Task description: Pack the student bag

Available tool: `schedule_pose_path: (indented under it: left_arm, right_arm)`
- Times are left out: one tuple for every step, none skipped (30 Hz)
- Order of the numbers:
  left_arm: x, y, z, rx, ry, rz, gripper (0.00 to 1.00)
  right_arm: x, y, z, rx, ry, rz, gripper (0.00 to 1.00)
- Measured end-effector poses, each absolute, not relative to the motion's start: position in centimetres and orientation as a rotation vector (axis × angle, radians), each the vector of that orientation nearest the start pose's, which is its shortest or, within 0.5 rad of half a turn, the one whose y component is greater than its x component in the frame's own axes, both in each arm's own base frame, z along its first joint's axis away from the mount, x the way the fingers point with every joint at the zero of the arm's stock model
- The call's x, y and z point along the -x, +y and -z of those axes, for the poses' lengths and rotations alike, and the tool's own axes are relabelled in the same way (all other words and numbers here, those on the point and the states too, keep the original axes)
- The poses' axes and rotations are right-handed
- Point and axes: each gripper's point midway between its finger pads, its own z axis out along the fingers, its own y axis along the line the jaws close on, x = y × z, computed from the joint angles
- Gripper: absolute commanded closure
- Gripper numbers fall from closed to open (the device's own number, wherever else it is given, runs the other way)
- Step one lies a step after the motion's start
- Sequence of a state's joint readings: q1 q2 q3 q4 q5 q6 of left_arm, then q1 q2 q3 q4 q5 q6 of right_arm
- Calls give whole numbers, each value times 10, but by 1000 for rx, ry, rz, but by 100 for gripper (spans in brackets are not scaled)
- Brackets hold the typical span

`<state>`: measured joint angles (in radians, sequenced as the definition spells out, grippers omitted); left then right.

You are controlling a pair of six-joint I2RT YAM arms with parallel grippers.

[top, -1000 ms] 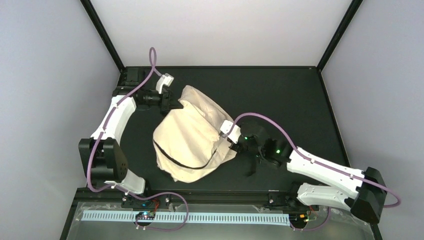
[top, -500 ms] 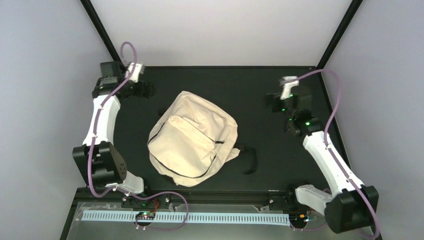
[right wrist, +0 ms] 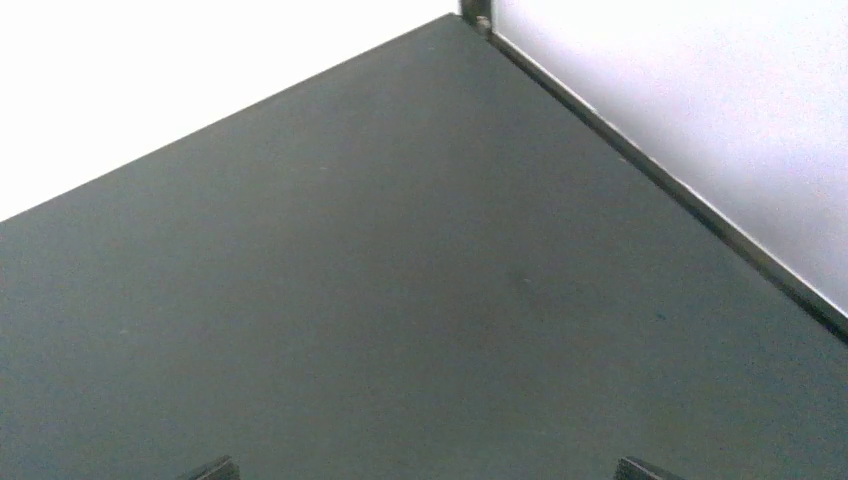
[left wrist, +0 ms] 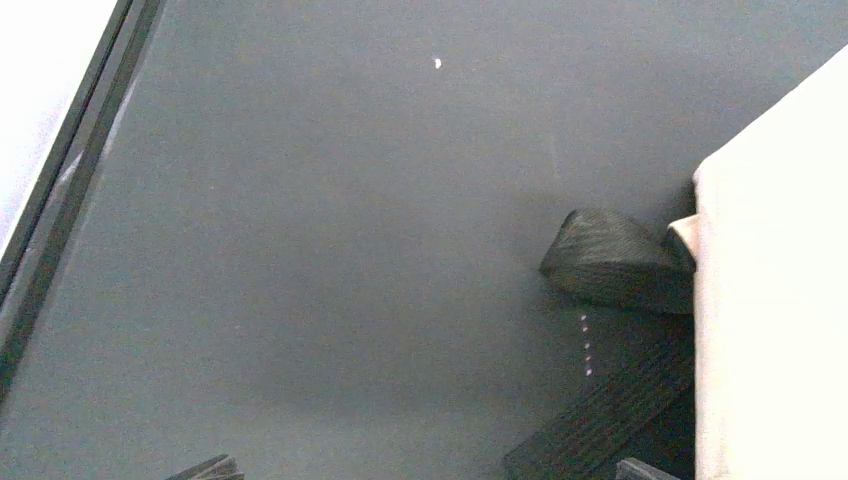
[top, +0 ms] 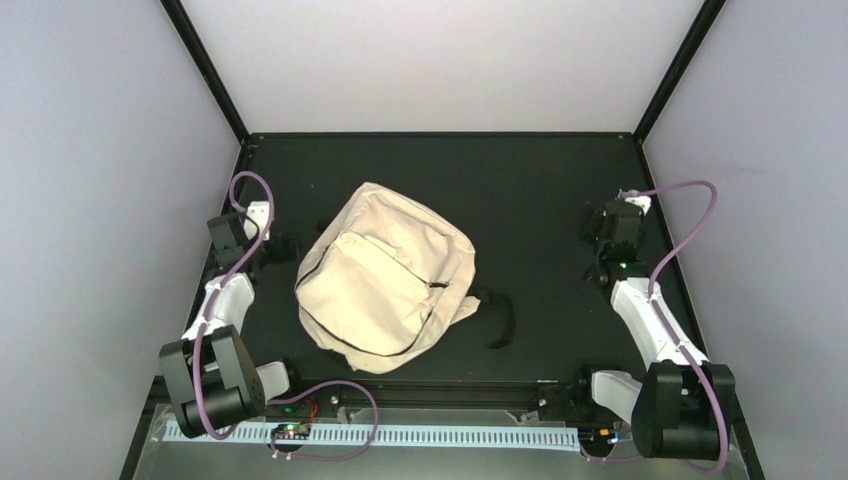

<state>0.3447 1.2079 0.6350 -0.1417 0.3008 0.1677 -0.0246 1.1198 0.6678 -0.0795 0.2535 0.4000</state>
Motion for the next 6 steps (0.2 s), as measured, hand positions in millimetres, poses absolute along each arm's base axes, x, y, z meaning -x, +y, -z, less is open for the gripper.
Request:
schedule_pose_path:
  left_arm:
    - [-342, 65, -121, 44, 2216, 84, 1]
    - [-342, 62, -121, 44, 2190, 96, 1]
    - [-343, 59, -123, 41, 2162, 108, 1]
    - [-345, 57, -126, 36, 2139, 114, 1]
    - [-347, 55, -129, 31, 2117, 117, 1]
    - [-349, 55, -133, 30, 2094, 117, 1]
  right_arm:
    - [-354, -56, -172, -601, 1987, 61, 0]
    - [-351, -59, -167, -615, 1980, 78, 0]
    - [-348, -62, -163, -628, 1975, 93, 0]
    - [-346, -64, -159, -643, 1968, 106, 0]
    - [-345, -67, -156, -657, 1961, 118, 0]
    - [-343, -69, -153, -669, 1952, 129, 0]
